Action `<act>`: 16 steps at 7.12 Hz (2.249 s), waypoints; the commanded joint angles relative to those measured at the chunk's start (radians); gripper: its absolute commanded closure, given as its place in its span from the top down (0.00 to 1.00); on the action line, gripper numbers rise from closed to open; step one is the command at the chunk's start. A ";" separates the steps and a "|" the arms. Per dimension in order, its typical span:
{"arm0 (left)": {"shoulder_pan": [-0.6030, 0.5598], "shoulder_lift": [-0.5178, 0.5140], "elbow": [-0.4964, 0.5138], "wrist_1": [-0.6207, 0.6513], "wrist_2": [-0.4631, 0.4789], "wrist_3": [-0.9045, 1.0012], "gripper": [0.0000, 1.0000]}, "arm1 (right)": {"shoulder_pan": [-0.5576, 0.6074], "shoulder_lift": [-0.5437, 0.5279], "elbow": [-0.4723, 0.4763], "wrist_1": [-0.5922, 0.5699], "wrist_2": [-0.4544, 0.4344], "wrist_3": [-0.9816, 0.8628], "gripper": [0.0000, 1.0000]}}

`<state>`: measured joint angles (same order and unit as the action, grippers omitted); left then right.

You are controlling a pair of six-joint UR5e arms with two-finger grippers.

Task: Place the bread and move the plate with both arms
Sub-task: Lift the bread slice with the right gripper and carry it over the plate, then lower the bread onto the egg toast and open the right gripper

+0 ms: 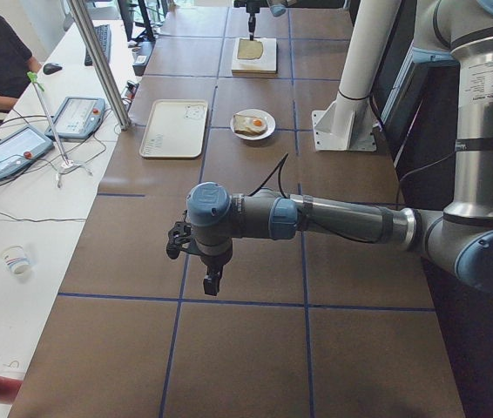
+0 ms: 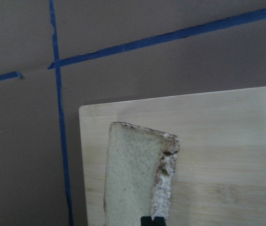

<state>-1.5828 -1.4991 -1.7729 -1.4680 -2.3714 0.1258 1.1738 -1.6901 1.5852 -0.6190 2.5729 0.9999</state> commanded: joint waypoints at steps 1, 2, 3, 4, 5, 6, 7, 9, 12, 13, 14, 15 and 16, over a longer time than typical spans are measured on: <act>0.001 0.002 0.001 0.002 0.000 0.000 1.00 | 0.001 0.135 0.005 0.002 0.033 0.130 0.00; 0.001 0.002 0.004 0.003 0.000 0.000 1.00 | 0.001 0.203 0.009 0.002 0.042 0.204 0.00; 0.001 0.002 0.007 0.003 0.000 0.000 1.00 | -0.009 0.267 0.007 0.001 0.046 0.260 0.00; 0.000 0.002 0.007 0.005 -0.002 0.000 1.00 | -0.044 0.335 0.007 0.002 0.044 0.304 0.00; 0.000 0.002 0.009 0.005 -0.002 -0.005 1.00 | -0.102 0.421 0.006 0.004 0.035 0.369 0.00; 0.001 0.000 0.001 0.003 -0.002 -0.037 1.00 | -0.171 0.487 0.007 0.004 -0.021 0.384 0.00; 0.001 -0.001 0.006 0.002 -0.002 -0.041 1.00 | -0.268 0.507 0.054 0.004 -0.143 0.446 0.00; 0.003 -0.001 0.023 -0.005 -0.002 -0.041 1.00 | -0.478 0.518 0.137 0.008 -0.448 0.496 0.00; 0.003 -0.004 0.024 -0.003 0.000 -0.041 1.00 | -0.658 0.553 0.134 0.005 -0.670 0.484 0.00; 0.003 -0.004 0.024 -0.002 0.000 -0.041 1.00 | -0.671 0.559 0.106 -0.002 -0.686 0.477 0.00; 0.003 -0.004 0.024 -0.002 0.000 -0.041 1.00 | -0.698 0.561 0.070 0.002 -0.691 0.455 0.00; 0.003 -0.004 0.024 -0.003 -0.002 -0.040 1.00 | -0.710 0.561 0.065 -0.002 -0.716 0.451 0.00; 0.003 -0.004 0.024 -0.003 -0.002 -0.040 1.00 | -0.721 0.563 0.047 -0.001 -0.743 0.444 0.00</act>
<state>-1.5800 -1.5033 -1.7488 -1.4706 -2.3726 0.0854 0.4686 -1.1291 1.6523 -0.6196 1.8597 1.4531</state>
